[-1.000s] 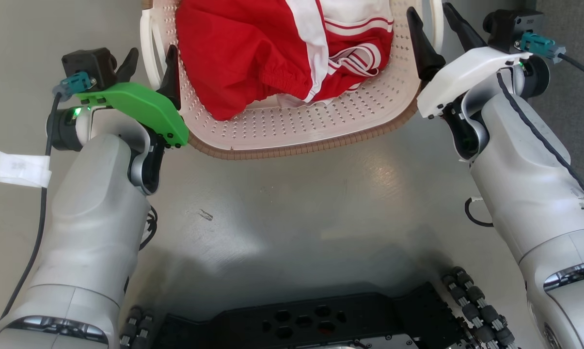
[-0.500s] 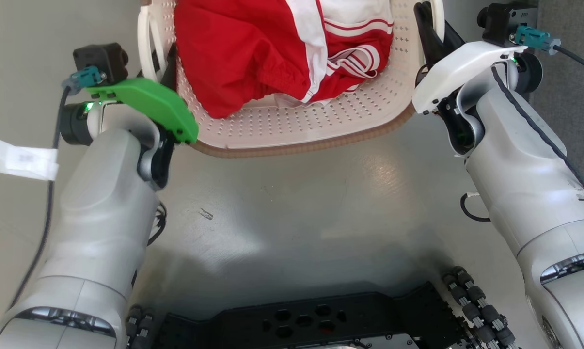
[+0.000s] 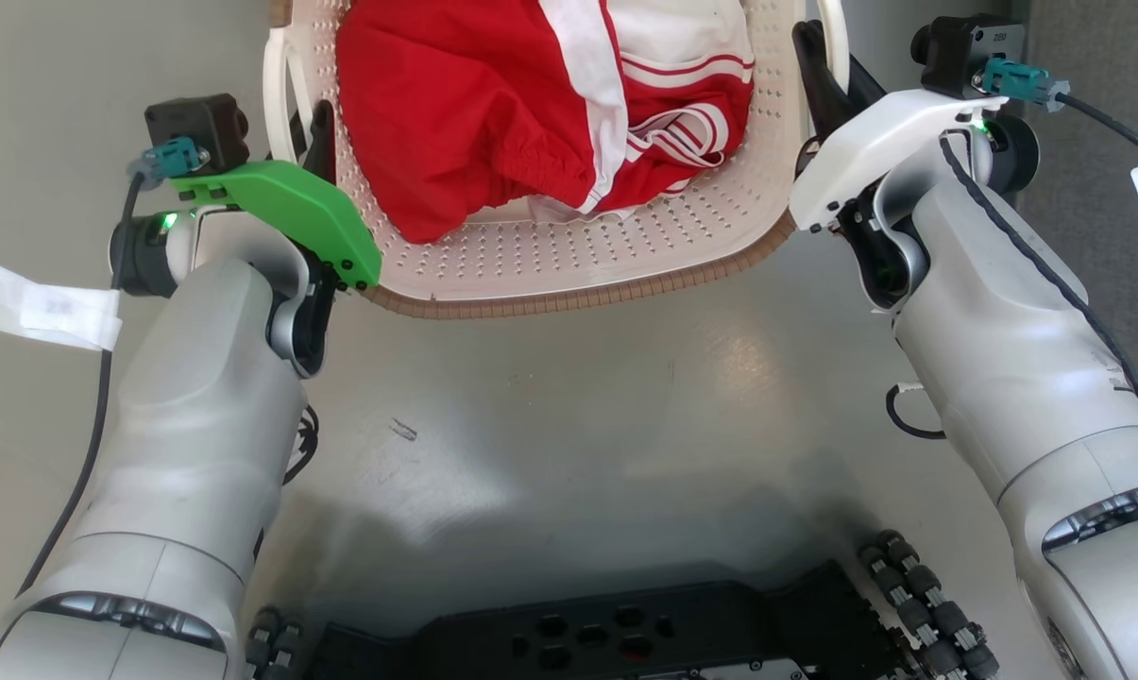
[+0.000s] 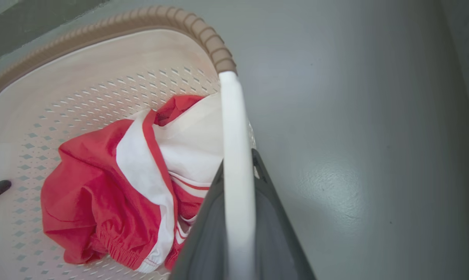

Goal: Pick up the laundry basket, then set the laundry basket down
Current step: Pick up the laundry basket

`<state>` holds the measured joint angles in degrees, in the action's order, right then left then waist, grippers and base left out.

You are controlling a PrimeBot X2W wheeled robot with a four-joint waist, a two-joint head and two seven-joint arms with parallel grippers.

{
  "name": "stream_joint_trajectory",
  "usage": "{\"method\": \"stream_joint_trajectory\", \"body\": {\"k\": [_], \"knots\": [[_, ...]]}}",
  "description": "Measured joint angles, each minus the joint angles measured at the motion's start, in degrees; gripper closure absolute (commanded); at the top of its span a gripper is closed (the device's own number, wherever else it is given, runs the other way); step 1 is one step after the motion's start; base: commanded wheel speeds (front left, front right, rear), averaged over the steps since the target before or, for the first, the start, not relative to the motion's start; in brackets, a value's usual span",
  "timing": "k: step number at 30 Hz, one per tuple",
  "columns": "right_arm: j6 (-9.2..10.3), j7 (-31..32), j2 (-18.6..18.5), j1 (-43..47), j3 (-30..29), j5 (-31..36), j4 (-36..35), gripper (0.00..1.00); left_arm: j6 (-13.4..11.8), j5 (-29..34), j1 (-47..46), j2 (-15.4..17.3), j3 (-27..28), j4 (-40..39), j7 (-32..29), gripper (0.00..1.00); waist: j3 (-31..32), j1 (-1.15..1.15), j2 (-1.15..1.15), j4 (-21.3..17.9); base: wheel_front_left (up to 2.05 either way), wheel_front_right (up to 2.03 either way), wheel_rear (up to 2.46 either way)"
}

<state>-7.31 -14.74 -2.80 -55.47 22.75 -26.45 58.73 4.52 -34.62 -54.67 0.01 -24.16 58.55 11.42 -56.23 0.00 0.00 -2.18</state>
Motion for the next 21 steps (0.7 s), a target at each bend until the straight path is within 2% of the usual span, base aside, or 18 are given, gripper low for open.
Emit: {"method": "stream_joint_trajectory", "body": {"k": [21], "knots": [[0.01, 0.1, 0.2, 3.5, 5.5, -6.5, 2.1, 1.0, 1.0, -3.0, 2.0, -0.2, -2.0, 5.4, 0.6, 1.0, 9.4, 0.0, 0.0, -0.6, 0.0, 0.0, 0.0]]}}
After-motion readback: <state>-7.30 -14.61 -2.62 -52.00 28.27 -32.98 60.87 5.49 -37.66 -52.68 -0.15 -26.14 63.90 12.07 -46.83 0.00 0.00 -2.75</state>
